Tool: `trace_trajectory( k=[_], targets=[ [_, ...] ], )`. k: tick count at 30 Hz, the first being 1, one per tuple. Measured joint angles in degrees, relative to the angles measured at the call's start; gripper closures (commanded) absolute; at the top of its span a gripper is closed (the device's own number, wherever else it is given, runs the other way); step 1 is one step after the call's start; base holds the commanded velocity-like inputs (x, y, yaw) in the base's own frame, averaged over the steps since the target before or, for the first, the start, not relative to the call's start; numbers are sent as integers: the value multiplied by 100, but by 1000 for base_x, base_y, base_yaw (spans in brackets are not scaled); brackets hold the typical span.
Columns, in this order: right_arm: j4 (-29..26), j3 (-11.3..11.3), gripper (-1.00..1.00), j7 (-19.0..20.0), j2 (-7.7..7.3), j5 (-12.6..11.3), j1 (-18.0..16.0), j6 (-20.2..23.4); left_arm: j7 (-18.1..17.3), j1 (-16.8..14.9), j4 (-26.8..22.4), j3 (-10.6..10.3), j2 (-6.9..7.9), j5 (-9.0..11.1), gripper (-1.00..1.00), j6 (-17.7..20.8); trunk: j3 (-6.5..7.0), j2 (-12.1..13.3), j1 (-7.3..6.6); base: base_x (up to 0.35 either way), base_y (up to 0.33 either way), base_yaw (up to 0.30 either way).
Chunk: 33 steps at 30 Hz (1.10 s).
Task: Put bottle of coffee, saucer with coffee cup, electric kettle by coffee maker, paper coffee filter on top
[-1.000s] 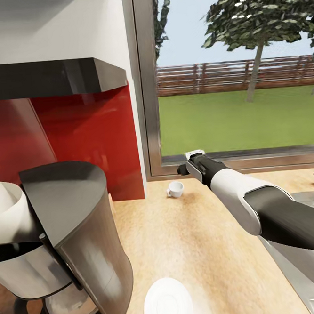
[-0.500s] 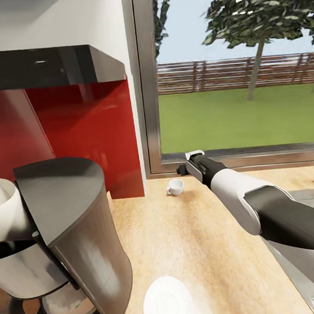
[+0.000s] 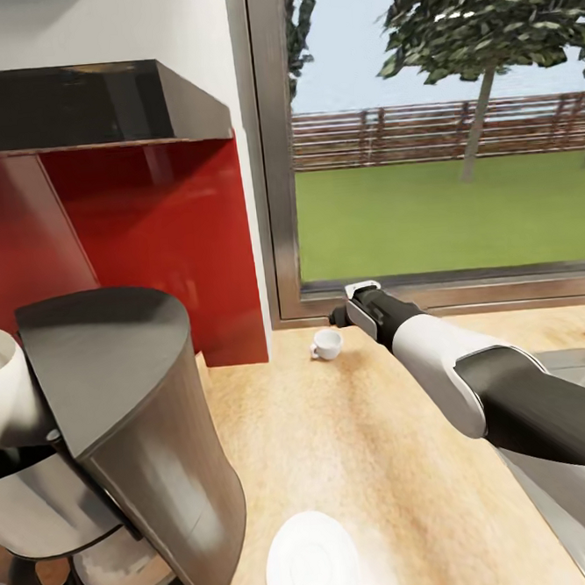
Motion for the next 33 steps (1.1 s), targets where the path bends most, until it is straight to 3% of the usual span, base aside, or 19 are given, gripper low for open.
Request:
trace_trajectory(
  k=[15, 33],
  targets=[
    [7, 0, -100, 4, 0, 0, 14, 0, 0, 0, 0, 0, -8, 0, -100, 0, -399, -602, 330, 0, 0, 0],
    [9, 1, -100, 4, 0, 1, 28, 0, 0, 0, 5, 0, -8, 0, -100, 0, -477, -604, 330, 0, 0, 49]
  ],
)
